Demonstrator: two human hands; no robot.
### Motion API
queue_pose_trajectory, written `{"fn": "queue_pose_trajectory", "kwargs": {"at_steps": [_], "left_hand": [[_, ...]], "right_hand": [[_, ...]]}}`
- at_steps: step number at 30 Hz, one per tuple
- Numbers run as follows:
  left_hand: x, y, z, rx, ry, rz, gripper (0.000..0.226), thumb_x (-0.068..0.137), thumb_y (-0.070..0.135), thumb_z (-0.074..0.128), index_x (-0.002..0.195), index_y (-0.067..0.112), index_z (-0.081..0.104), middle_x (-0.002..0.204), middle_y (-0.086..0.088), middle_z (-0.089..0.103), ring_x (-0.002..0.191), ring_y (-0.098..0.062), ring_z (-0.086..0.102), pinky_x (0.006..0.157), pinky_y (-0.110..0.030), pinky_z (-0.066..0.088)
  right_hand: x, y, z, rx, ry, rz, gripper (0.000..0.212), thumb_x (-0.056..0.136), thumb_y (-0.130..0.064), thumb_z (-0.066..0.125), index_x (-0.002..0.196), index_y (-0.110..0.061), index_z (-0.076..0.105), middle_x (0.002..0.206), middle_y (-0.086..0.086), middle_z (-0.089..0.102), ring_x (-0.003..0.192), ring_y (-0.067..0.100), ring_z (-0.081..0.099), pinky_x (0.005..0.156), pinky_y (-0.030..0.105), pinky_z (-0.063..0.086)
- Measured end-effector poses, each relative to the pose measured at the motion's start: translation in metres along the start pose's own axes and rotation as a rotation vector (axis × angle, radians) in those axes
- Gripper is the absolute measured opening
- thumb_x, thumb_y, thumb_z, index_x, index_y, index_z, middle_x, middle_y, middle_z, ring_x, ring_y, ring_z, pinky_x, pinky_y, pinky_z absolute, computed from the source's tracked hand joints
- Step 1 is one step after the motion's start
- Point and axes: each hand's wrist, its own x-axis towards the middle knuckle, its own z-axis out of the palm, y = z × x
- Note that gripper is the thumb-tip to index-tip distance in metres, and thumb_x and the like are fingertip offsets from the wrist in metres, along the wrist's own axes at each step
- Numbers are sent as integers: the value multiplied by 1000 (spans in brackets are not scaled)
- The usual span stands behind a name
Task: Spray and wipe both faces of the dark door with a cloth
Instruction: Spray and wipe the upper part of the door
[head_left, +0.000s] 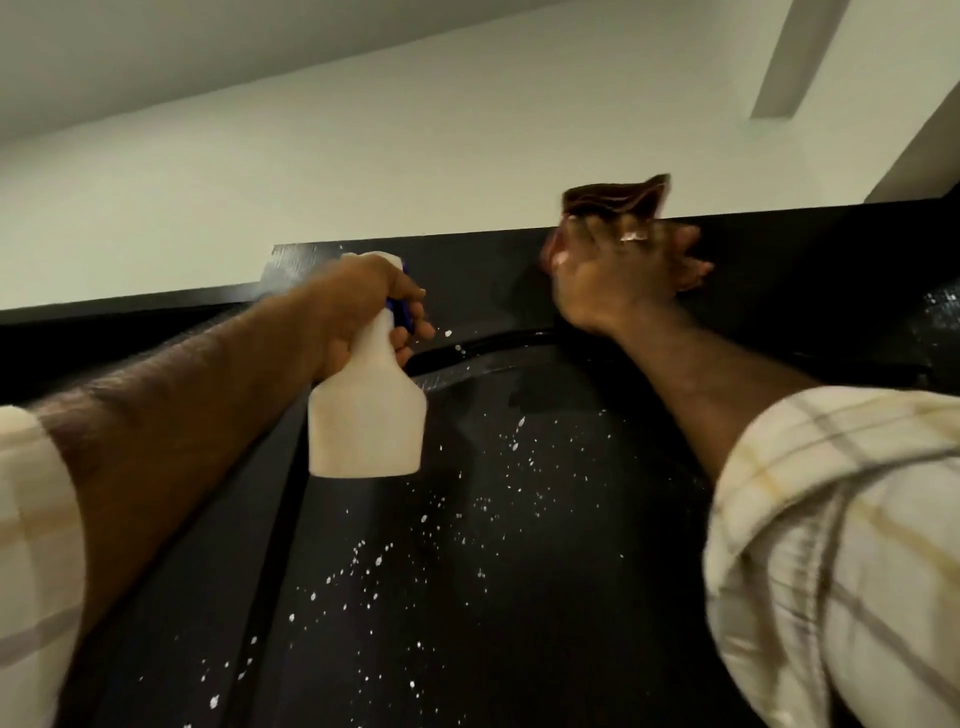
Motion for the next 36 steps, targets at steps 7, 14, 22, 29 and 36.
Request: {"fn": "queue_pose_trajectory", "kwargs": {"at_steps": [7, 14, 22, 29, 36], "left_hand": [[2, 6, -1, 30, 51, 31, 9, 97, 17, 61, 94, 9, 65, 96, -19, 75, 45, -13, 51, 48, -29, 54], [1, 7, 8, 49, 63, 32, 13, 98, 16, 60, 87, 9, 64, 86, -15, 74, 46, -12, 49, 47, -24, 54], [-8, 0, -1, 52, 180, 66, 7, 95, 10, 61, 96, 16, 61, 98, -20, 75, 48, -13, 49, 59, -32, 52], [-15, -21, -28, 32, 200, 45, 7, 92, 11, 62, 97, 16, 62, 91, -20, 74, 47, -14, 49, 62, -35, 52], [-12, -36, -69, 57, 101, -46, 16, 89, 18, 68, 104, 12, 67, 81, -17, 71, 42, -14, 48, 49, -29, 51]], "right_hand": [[-32, -3, 5, 30, -108, -475, 56, 114, -51, 29, 168, -39, 28, 177, -9, 23, 165, 25, 12, 133, 49, -3], [1, 48, 3, -20, 57, -8, 62, 113, -51, 19, 171, -31, 17, 179, 0, 16, 165, 35, 10, 130, 60, 3], [-39, -34, 10, 93, -134, -587, 54, 113, -48, 33, 167, -42, 29, 178, -8, 20, 165, 26, 8, 131, 52, -7], [3, -15, 12, 24, -19, -248, 67, 108, -62, 27, 170, -38, 21, 180, -3, 12, 165, 34, 7, 129, 63, 6], [-13, -65, 28, -31, -78, -583, 66, 106, -72, 13, 168, -49, 13, 179, -14, 11, 166, 26, 4, 130, 64, -2]]}}
